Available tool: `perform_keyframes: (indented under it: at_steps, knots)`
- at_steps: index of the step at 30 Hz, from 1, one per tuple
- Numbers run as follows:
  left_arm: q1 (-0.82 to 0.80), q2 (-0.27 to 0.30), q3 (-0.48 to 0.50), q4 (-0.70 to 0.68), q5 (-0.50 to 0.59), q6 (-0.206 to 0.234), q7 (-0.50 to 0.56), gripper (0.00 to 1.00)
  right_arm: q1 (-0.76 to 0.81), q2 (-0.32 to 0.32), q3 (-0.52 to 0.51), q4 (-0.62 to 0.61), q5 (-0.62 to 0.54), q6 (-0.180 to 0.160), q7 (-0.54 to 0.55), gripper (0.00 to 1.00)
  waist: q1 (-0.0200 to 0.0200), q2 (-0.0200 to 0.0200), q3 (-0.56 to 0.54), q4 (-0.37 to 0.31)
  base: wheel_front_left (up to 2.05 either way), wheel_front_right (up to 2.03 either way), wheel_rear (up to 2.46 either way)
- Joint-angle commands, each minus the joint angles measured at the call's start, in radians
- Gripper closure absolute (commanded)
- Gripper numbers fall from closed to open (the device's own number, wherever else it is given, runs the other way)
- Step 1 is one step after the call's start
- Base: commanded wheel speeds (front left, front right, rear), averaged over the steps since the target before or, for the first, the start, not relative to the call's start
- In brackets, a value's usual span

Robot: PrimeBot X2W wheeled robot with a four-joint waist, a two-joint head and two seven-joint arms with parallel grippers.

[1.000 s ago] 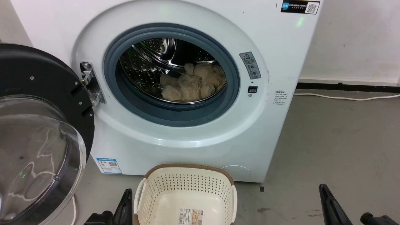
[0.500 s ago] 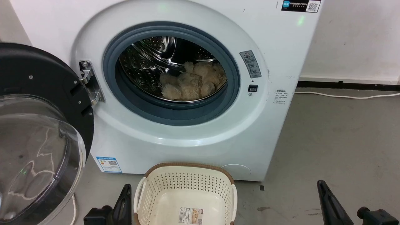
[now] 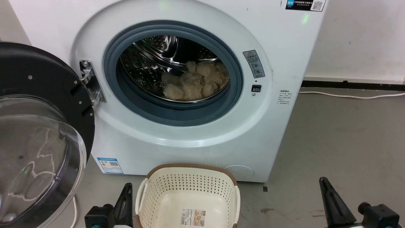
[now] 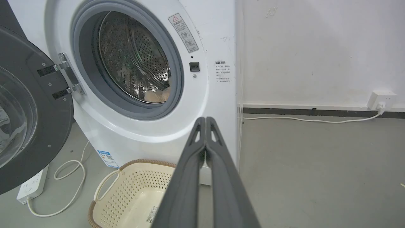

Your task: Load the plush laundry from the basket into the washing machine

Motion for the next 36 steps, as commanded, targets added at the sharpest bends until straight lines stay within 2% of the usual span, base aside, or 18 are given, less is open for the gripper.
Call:
perform_keyframes:
  at_steps: [1, 36]
  knots:
    - [-0.018, -0.005, 0.006, -0.008, 0.013, -0.002, 0.005, 1.00, -0.017, 0.006, -0.002, 0.003, -0.012, 0.000, 0.005, 1.00, 0.0000, 0.0000, 0.001, 0.000, 0.00, 0.00, 0.00]
    - [-0.054, -0.011, 0.036, -0.052, 0.071, -0.009, 0.077, 1.00, -0.080, 0.016, -0.011, 0.013, -0.098, 0.001, 0.077, 1.00, 0.0000, 0.0000, 0.017, -0.002, 0.00, 0.00, 0.00]
